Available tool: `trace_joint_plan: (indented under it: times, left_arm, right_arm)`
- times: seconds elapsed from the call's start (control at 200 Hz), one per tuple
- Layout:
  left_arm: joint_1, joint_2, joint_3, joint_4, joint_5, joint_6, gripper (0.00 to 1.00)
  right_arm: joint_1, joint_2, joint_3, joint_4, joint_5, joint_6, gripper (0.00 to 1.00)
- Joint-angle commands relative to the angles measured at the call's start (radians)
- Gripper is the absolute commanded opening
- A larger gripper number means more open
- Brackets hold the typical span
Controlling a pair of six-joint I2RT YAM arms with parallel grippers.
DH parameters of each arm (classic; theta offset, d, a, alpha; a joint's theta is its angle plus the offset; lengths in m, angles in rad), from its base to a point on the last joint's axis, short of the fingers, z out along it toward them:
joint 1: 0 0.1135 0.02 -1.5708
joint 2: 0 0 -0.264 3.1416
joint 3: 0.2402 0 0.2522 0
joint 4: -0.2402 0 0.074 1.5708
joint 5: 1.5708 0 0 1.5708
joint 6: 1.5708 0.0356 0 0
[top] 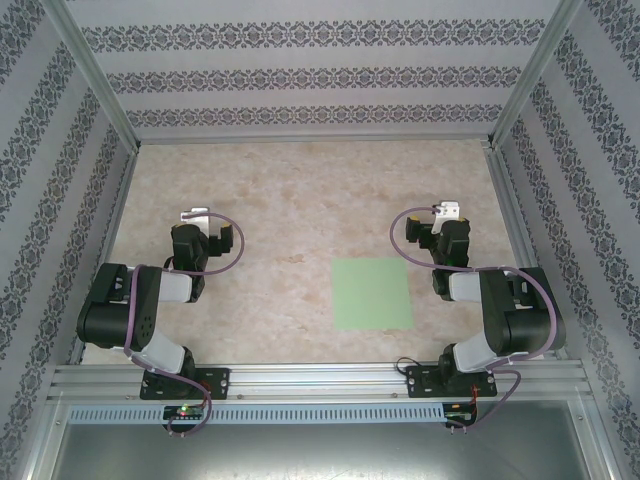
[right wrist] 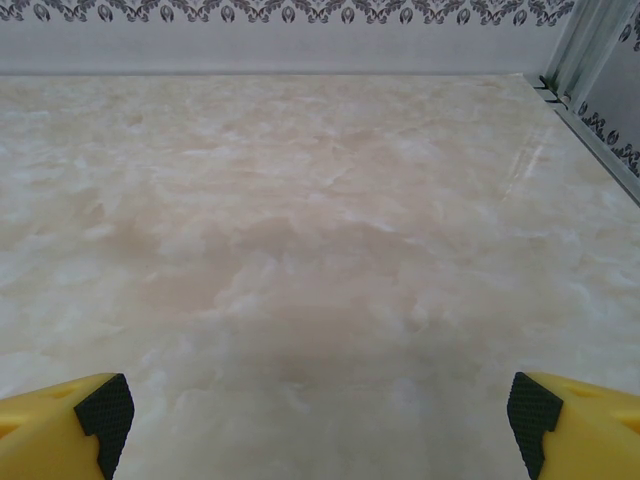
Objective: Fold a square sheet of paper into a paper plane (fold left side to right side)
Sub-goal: Move the square sheet of paper to the center of the table.
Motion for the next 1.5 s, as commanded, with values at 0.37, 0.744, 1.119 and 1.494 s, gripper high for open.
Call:
trace_joint_plan:
  times: [0.37,0.744,1.119,1.494]
  left_arm:
    - [0.013,-0.390,0.158,-0.557,-0.011,-0.163,1.00]
    - [-0.235,-0.371,0.291,-0.910,0.250,-0.597,1.00]
    - [-0.449,-0.289,0.342,-0.971,0.177,-0.601,1.00]
    - [-0.452,-0.289,0.310,-0.955,0.119,-0.635,1.00]
  right_arm:
    - [-0.002,-0.389,0.105,-0.537,0.008,0.104,0.98]
    - [0.196,-0.669,0.276,-1.206,-0.160,0.307,0.98]
    - [0.562,-0.522,0.333,-1.527,-0.045,0.387,0.98]
    - [0.751,-0.124,0.407,-1.429,0.038,0.376,0.98]
